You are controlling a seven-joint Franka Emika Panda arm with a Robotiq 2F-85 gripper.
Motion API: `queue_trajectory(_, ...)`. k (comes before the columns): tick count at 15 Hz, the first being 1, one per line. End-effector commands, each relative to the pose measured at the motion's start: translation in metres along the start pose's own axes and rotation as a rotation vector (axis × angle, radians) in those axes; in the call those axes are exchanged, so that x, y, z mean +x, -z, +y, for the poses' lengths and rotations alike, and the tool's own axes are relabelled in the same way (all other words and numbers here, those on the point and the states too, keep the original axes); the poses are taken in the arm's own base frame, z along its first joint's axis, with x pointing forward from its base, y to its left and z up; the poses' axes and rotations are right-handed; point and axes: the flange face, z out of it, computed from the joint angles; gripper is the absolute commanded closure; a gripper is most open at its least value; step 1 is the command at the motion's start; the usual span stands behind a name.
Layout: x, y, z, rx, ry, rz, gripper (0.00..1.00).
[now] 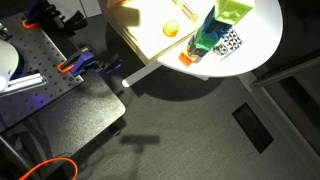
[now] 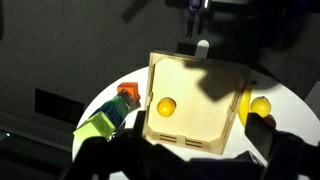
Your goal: Put the yellow block in the box.
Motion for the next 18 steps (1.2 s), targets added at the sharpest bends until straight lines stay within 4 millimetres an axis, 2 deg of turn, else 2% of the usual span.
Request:
queue_trajectory(1, 0.0, 0.001, 0.0, 0.0, 0.0, 0.001, 0.0)
queue_trajectory(4, 0.0, 0.002, 0.0, 0.0, 0.0, 0.001, 0.0)
queue_trajectory(9, 0.017, -0.021, 0.007, 0.018, -0.005, -0.017, 0.0)
queue_trajectory(13, 0.036, -0.041, 0.015, 0.031, -0.01, -0.015, 0.0)
queue_trajectory(18, 0.07, -0.069, 0.032, 0.038, -0.045, 0.015, 0.0)
